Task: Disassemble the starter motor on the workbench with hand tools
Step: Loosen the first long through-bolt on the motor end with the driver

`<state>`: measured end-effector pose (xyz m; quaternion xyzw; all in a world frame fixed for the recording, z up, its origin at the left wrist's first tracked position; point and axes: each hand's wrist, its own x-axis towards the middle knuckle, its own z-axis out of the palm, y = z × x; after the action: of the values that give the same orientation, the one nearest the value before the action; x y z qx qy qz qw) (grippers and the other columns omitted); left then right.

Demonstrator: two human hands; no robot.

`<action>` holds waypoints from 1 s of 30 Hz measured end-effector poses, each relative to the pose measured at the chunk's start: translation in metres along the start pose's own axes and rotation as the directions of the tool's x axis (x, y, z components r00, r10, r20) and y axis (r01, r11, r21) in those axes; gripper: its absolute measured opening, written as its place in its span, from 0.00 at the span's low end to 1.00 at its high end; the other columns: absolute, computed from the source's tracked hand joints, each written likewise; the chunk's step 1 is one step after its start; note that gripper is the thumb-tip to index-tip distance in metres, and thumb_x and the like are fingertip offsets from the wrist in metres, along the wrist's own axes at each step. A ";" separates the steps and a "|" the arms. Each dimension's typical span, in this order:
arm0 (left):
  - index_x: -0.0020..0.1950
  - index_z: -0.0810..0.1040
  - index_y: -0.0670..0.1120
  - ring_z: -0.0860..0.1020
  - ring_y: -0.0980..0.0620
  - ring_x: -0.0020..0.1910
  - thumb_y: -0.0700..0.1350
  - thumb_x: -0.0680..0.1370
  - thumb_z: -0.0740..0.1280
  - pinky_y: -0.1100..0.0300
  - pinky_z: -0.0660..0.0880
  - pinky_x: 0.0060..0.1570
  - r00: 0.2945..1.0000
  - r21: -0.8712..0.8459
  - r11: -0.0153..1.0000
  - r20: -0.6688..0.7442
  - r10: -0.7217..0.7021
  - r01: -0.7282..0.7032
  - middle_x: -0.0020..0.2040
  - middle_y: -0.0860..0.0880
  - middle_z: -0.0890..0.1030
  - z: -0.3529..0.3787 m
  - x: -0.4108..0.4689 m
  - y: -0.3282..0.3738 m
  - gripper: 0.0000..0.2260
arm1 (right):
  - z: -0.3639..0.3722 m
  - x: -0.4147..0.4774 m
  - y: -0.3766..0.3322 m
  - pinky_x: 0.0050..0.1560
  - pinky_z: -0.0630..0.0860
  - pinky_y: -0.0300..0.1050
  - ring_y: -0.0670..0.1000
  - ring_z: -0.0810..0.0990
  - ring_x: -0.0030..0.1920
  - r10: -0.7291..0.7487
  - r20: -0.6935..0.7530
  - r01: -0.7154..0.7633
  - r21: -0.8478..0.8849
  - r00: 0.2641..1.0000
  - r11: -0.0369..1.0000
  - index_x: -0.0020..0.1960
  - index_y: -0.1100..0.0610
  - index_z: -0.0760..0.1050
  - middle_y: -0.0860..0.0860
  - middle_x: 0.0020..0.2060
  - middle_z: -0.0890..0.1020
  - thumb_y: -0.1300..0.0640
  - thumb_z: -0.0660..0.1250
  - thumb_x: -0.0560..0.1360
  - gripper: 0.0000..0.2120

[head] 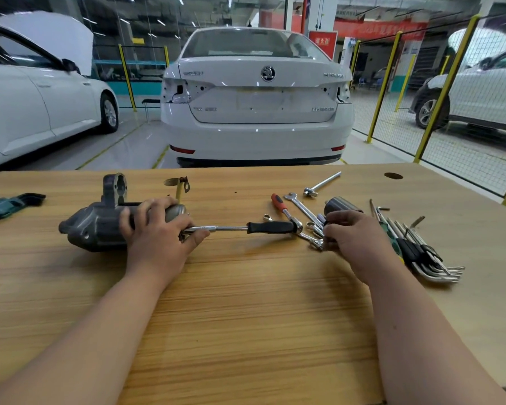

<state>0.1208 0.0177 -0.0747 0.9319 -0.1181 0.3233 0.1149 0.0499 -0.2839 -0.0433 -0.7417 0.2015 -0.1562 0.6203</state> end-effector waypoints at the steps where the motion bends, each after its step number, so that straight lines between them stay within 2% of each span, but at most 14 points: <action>1: 0.45 0.81 0.57 0.58 0.45 0.66 0.68 0.72 0.55 0.45 0.45 0.68 1.000 0.000 1.000 0.001 0.000 0.000 0.65 0.46 0.71 0.000 0.000 0.000 0.21 | 0.001 0.000 0.001 0.31 0.77 0.36 0.48 0.83 0.32 -0.023 -0.004 0.023 -0.033 1.000 0.999 0.49 0.52 0.79 0.54 0.44 0.82 0.66 0.71 0.74 0.10; 4: 0.45 0.81 0.57 0.58 0.46 0.67 0.68 0.72 0.55 0.45 0.45 0.68 1.000 0.002 1.000 0.002 0.004 -0.004 0.65 0.46 0.71 0.000 0.001 0.000 0.22 | 0.004 0.002 0.003 0.33 0.76 0.39 0.50 0.81 0.37 -0.110 -0.040 0.099 -0.212 0.993 0.972 0.55 0.54 0.78 0.52 0.46 0.82 0.61 0.73 0.75 0.10; 8: 0.45 0.81 0.58 0.57 0.46 0.67 0.70 0.71 0.54 0.46 0.44 0.68 1.000 -0.010 1.000 0.018 -0.002 0.003 0.66 0.47 0.70 0.000 0.000 0.000 0.22 | 0.010 0.007 0.003 0.47 0.75 0.44 0.50 0.78 0.50 -0.237 -0.055 0.178 -0.500 0.970 0.847 0.59 0.54 0.79 0.49 0.49 0.81 0.54 0.72 0.76 0.12; 10: 0.45 0.81 0.58 0.56 0.46 0.68 0.70 0.70 0.53 0.46 0.43 0.69 1.000 -0.013 1.000 0.026 -0.009 0.009 0.66 0.48 0.70 -0.002 -0.001 -0.001 0.23 | 0.014 0.009 0.001 0.46 0.73 0.44 0.49 0.77 0.50 -0.241 -0.023 0.187 -0.560 0.970 0.807 0.57 0.53 0.80 0.48 0.49 0.81 0.53 0.71 0.77 0.10; 14: 0.46 0.81 0.58 0.56 0.46 0.68 0.70 0.71 0.53 0.44 0.44 0.69 0.999 -0.013 1.000 0.039 -0.008 0.009 0.67 0.48 0.69 -0.003 -0.001 0.000 0.23 | 0.021 0.008 -0.002 0.37 0.71 0.42 0.48 0.76 0.47 -0.203 0.064 0.188 -0.700 0.977 0.688 0.56 0.49 0.80 0.46 0.47 0.80 0.52 0.68 0.78 0.08; 21: 0.45 0.81 0.57 0.58 0.44 0.68 0.69 0.71 0.54 0.43 0.46 0.69 0.999 -0.006 1.000 0.037 -0.003 0.004 0.66 0.47 0.70 -0.002 0.000 0.000 0.22 | 0.020 -0.001 -0.008 0.38 0.73 0.40 0.47 0.77 0.46 -0.147 0.154 0.212 -0.759 0.977 0.616 0.60 0.52 0.80 0.47 0.45 0.80 0.50 0.68 0.78 0.12; 25: 0.45 0.81 0.57 0.57 0.44 0.69 0.68 0.71 0.55 0.43 0.45 0.69 0.999 -0.005 1.000 0.033 -0.003 0.004 0.66 0.47 0.70 -0.001 0.000 0.000 0.22 | 0.022 -0.017 -0.011 0.44 0.72 0.39 0.47 0.73 0.47 -0.083 0.278 0.278 -0.799 0.957 0.534 0.65 0.51 0.77 0.48 0.54 0.76 0.43 0.70 0.75 0.21; 27: 0.45 0.81 0.57 0.57 0.45 0.68 0.68 0.71 0.55 0.43 0.45 0.69 0.999 -0.002 1.000 0.035 -0.003 0.004 0.66 0.47 0.70 -0.001 -0.001 0.000 0.22 | 0.026 -0.023 -0.013 0.48 0.73 0.40 0.47 0.72 0.48 -0.042 0.341 0.321 -0.827 0.939 0.462 0.66 0.51 0.76 0.49 0.58 0.74 0.44 0.69 0.76 0.21; 30: 0.45 0.81 0.57 0.58 0.45 0.68 0.68 0.71 0.56 0.44 0.46 0.69 1.000 -0.008 1.000 0.031 0.002 -0.002 0.66 0.47 0.70 -0.001 -0.001 -0.001 0.21 | 0.031 -0.028 -0.017 0.55 0.75 0.43 0.49 0.75 0.53 0.000 0.355 0.323 -0.849 0.935 0.419 0.68 0.52 0.75 0.52 0.62 0.74 0.52 0.66 0.80 0.17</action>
<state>0.1197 0.0189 -0.0742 0.9361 -0.1220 0.3085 0.1165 0.0427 -0.2407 -0.0314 -0.9867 0.0833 0.0297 0.1362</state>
